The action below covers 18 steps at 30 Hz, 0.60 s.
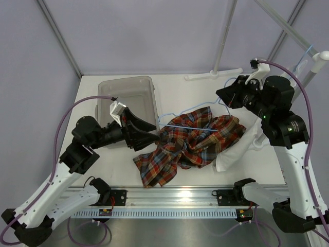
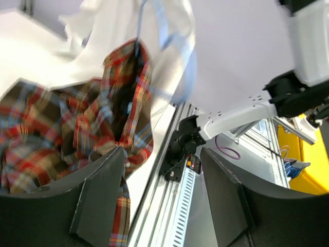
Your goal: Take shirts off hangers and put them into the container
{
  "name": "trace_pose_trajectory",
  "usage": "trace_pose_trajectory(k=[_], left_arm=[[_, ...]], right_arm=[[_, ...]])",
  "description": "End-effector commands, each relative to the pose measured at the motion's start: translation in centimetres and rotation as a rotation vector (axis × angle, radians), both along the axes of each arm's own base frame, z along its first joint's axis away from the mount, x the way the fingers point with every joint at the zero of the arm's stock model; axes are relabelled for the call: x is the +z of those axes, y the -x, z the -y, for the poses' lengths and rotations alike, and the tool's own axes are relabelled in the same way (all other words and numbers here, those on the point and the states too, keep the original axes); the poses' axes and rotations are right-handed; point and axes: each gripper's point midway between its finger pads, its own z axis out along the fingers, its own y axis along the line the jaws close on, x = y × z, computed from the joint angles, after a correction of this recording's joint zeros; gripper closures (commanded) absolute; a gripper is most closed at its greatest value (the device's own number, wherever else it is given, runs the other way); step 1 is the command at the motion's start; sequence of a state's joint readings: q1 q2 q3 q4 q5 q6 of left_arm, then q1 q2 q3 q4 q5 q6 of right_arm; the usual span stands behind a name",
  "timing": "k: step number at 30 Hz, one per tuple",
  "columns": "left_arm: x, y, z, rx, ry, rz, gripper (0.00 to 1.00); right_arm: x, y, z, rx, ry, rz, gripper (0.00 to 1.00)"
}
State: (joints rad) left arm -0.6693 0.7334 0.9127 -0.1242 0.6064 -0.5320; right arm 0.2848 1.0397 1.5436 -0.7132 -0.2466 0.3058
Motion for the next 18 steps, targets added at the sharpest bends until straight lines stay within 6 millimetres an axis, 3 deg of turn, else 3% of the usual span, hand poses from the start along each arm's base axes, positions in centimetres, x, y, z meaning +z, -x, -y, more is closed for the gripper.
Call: trace_pose_trajectory(k=[1,7,13,18], left_arm=[[4.3,2.2,-0.4,-0.084,0.06,0.18,0.36],[5.4,2.7,-0.2,-0.125,0.067,0.236,0.38],[5.5,1.7,0.7,-0.134,0.075,0.219,0.38],[6.0,1.2,1.2,-0.139,0.085,0.22,0.46]], right_arm=[[0.2,0.4,-0.1,0.027,0.019,0.029,1.0],[-0.6,0.6,-0.9,0.074,0.027,-0.008,1.0],[-1.5,0.6,-1.9,0.107,0.036,-0.031,1.0],[-2.0,0.6,-2.6,0.117,0.052,-0.039,1.0]])
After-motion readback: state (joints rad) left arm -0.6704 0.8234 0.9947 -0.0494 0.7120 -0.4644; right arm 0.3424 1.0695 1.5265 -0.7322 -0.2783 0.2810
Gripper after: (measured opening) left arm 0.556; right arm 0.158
